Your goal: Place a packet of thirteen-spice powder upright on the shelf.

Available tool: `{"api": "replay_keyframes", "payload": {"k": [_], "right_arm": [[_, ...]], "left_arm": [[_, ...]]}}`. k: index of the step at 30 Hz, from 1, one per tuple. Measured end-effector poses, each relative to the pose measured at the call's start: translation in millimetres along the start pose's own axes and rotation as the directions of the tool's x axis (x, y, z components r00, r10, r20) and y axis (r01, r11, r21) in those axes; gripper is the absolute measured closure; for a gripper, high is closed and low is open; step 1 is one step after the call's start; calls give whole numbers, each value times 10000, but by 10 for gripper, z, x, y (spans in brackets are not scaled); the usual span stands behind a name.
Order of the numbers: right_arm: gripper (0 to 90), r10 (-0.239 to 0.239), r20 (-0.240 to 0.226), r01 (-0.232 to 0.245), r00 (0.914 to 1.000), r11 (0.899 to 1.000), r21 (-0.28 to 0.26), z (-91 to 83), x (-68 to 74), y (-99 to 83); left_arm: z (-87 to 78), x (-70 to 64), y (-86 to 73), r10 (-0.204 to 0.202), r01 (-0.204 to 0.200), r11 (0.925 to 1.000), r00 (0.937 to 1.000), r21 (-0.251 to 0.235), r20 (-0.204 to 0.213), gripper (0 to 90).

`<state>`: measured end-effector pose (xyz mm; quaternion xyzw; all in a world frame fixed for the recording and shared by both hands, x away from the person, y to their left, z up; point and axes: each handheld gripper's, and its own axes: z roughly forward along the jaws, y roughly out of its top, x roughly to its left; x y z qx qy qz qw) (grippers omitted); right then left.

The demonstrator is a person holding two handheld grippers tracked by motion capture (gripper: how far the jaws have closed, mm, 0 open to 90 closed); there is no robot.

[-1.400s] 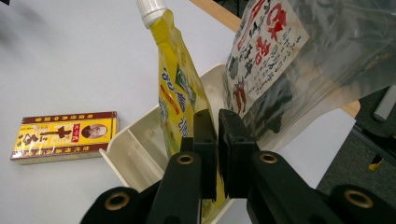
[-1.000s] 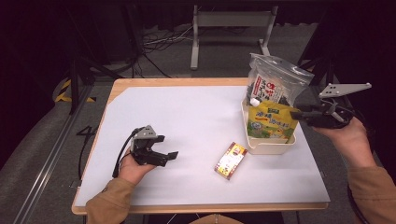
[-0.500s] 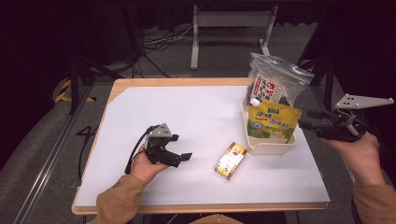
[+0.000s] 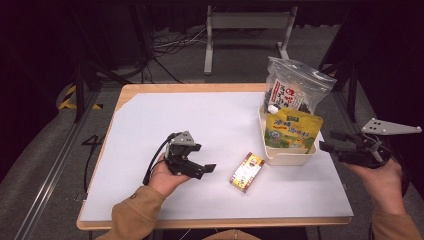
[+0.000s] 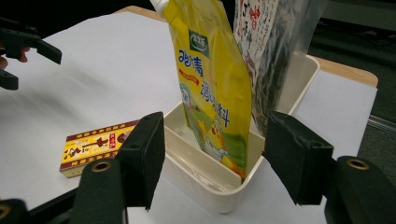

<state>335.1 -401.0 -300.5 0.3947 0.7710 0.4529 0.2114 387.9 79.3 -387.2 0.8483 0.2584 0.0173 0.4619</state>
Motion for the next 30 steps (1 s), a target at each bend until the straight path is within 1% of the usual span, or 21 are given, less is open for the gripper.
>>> {"api": "replay_keyframes", "payload": {"k": [2,4,7,8,10,13,15,18,20,22,23,25,26,27,30], "right_arm": [[379,36,90,-36,10000,10000,68,20,-7,-51],[377,77,138,-78,9999,10000,55,35,-9,-96],[373,134,134,-134,9998,9999,38,43,-13,-128],[364,125,163,-127,9998,9999,89,53,-14,-148],[358,44,205,-48,9998,9999,154,58,-9,-156],[351,10,188,-12,9998,9999,114,56,-1,-157],[346,-94,168,92,9998,9999,100,55,10,-154],[340,-256,108,254,9996,9995,205,67,27,-155],[340,-289,100,286,9995,9993,253,84,34,-159],[339,-319,34,318,9995,9991,279,98,36,-160],[338,-316,8,315,9995,9991,273,102,38,-159],[334,-325,5,325,9995,9992,253,105,44,-154],[334,-325,5,325,9995,9992,253,105,44,-154],[331,-316,1,316,9995,9992,260,106,46,-154],[319,-279,42,278,9996,9994,211,101,37,-155]], "left_arm": [[22,-37,33,-50,50,10000,10000,-23,22,72],[42,-72,63,-6,6,10000,10000,-1,-57,70],[70,-106,89,-14,14,10000,10000,12,-95,66],[107,-141,114,-5,6,9999,10000,157,-48,65],[137,-170,142,-22,26,9994,10000,341,-96,67],[160,-189,169,-13,14,9993,10000,381,-22,67],[189,-216,192,-11,10,9988,10000,496,16,67],[265,-276,230,269,-269,9967,9996,762,18,68],[309,-303,249,386,-387,9952,9993,897,24,69],[348,-325,263,346,-356,9945,9993,980,116,69],[364,-328,268,388,-401,9938,9991,1037,145,65],[402,-339,273,180,-194,9948,9997,1003,150,52],[402,-339,273,180,-194,9948,9997,1003,150,45],[421,-335,274,77,-96,9954,9998,951,196,45],[461,-331,275,-51,34,9952,9999,981,163,39]]}}
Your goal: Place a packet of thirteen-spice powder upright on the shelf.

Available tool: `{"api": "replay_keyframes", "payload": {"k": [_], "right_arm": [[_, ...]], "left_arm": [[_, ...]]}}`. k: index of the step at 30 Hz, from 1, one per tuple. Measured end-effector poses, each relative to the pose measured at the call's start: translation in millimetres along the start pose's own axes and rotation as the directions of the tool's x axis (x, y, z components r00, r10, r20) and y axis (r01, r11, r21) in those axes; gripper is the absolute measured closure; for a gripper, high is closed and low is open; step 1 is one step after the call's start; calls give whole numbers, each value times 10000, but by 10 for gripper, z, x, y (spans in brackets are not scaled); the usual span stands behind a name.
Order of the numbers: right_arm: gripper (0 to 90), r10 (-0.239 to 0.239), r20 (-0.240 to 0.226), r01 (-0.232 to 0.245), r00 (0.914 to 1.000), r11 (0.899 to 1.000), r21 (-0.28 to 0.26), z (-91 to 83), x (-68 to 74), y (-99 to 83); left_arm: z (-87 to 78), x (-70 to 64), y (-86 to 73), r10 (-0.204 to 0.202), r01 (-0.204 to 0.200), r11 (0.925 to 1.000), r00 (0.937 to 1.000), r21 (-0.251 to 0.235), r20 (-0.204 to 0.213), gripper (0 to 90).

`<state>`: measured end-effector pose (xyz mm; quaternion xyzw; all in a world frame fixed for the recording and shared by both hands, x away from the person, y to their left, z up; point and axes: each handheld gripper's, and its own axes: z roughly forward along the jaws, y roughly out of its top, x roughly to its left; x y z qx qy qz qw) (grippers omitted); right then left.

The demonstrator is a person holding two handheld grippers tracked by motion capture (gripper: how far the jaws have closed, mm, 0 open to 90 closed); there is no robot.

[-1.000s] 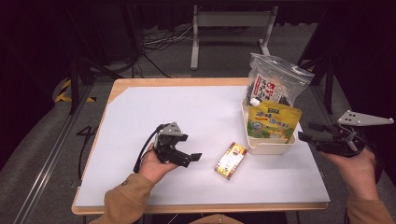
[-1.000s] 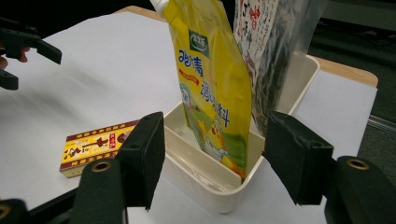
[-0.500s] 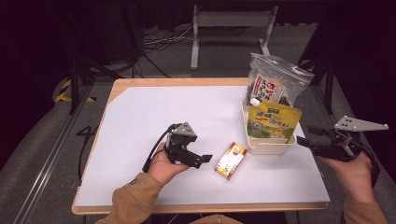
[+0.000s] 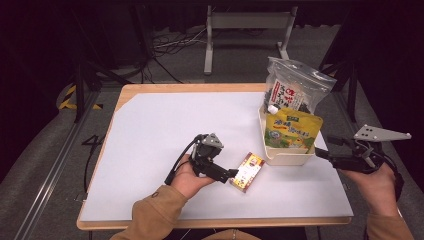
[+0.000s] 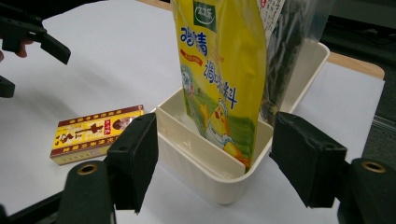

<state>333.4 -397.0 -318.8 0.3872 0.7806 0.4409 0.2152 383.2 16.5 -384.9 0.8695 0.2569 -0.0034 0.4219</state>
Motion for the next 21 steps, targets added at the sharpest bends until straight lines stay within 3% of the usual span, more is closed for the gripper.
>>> {"api": "replay_keyframes", "payload": {"k": [5,8,11,21], "right_arm": [[312,101,89,-101,9999,9999,-42,-22,-16,-14],[303,167,72,-167,9998,9998,-70,-20,-23,-25],[302,190,133,-189,9997,9998,-50,-26,-33,-31],[299,216,150,-216,9997,9998,-4,-7,-35,-49]], "left_arm": [[84,5,-5,20,-19,10000,9998,-23,196,37],[142,-3,-8,-159,165,9997,9994,-185,301,39],[197,-33,-19,-64,68,9998,9998,-213,169,39],[367,-110,-57,-94,91,9999,9995,106,290,36]]}}
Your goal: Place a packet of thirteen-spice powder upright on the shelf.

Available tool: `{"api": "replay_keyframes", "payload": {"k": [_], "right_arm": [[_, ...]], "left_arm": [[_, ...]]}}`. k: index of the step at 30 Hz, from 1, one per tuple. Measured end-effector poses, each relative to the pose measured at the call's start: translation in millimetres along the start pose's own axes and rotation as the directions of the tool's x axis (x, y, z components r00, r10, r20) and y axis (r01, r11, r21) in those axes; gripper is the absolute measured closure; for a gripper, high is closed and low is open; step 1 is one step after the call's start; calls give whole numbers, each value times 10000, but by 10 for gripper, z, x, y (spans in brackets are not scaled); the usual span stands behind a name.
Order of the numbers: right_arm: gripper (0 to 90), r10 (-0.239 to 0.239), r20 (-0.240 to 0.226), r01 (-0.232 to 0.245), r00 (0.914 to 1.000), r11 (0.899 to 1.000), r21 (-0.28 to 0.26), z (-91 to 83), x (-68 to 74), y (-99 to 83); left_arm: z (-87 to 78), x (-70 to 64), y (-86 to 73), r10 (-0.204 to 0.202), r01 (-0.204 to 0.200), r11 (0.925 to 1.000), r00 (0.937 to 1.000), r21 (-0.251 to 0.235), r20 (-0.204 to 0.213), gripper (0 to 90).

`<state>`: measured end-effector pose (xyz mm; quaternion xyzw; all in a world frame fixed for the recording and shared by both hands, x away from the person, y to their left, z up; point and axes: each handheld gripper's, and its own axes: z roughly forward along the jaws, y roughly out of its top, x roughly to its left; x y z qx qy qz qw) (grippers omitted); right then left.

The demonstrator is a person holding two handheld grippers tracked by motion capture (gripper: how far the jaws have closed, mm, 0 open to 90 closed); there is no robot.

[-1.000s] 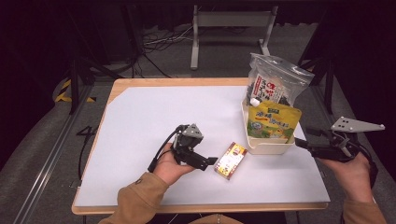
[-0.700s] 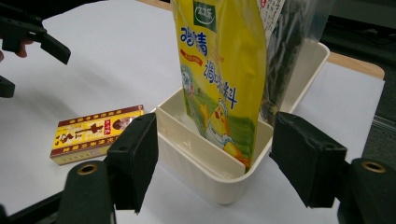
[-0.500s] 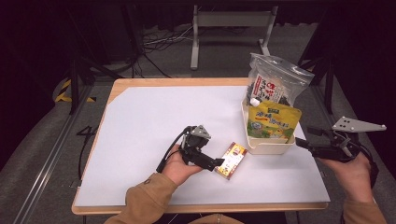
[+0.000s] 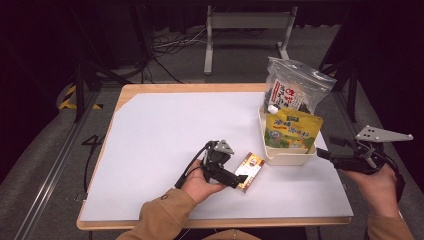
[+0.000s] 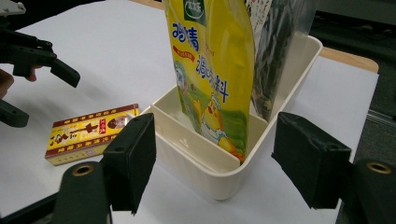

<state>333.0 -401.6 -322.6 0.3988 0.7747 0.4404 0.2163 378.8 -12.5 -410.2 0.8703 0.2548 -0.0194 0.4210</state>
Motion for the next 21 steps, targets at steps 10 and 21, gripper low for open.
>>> {"api": "replay_keyframes", "payload": {"k": [10,21], "right_arm": [[293,-6,8,6,10000,10000,21,10,-18,-13],[293,-5,-74,6,10000,9999,112,45,-9,-27]], "left_arm": [[155,-73,-70,34,-26,9994,9997,347,-231,36],[259,-113,-116,134,-115,9988,9991,476,-395,36]]}}
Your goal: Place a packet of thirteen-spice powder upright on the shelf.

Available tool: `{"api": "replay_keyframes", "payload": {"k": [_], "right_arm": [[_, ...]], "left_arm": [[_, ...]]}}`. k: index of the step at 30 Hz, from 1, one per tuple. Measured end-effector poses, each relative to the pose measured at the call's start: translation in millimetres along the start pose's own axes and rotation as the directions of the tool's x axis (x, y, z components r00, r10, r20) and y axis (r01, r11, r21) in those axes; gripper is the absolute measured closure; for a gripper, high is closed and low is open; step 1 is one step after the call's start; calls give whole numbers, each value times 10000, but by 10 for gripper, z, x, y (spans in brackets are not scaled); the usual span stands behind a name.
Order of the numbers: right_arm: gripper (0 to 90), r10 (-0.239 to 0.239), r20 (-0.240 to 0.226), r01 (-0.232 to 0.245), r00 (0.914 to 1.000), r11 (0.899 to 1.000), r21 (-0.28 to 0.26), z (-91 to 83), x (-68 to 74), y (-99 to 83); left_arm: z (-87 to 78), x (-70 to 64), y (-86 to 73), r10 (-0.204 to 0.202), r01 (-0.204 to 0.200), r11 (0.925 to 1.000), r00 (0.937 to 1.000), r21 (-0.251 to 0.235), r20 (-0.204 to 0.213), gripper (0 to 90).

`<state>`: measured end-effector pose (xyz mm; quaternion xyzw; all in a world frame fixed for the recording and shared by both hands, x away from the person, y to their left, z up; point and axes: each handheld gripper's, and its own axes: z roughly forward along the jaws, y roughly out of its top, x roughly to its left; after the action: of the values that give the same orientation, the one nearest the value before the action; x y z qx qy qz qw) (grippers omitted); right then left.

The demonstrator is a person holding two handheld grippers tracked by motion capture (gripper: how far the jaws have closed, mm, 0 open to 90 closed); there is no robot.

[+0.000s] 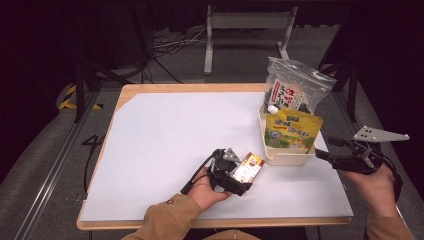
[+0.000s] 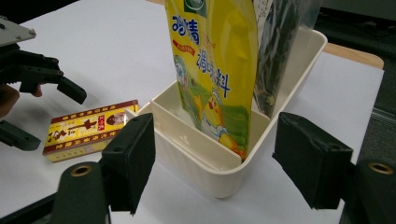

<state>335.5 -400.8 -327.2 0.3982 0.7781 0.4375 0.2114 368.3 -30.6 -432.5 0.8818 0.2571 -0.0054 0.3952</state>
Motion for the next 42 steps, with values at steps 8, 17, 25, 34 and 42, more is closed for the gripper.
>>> {"api": "replay_keyframes", "payload": {"k": [8,17,25,34,42], "right_arm": [[293,-15,-87,16,10000,10000,71,31,6,-10],[287,-20,-113,21,9999,9999,134,53,11,-19],[287,-41,-129,43,9999,9999,159,58,15,-22],[287,-59,-160,62,9999,9998,200,77,22,-27],[334,67,-456,-46,9989,9989,459,114,44,-26]], "left_arm": [[78,-22,-12,49,-47,9999,9999,150,-114,29],[147,-65,-2,-59,73,9996,9987,271,-499,23],[193,-87,-10,29,9,9986,9975,530,-705,64],[188,-121,-14,119,-54,9977,9953,680,-957,157],[136,-94,-13,-75,148,9974,9947,710,-1027,284]]}}
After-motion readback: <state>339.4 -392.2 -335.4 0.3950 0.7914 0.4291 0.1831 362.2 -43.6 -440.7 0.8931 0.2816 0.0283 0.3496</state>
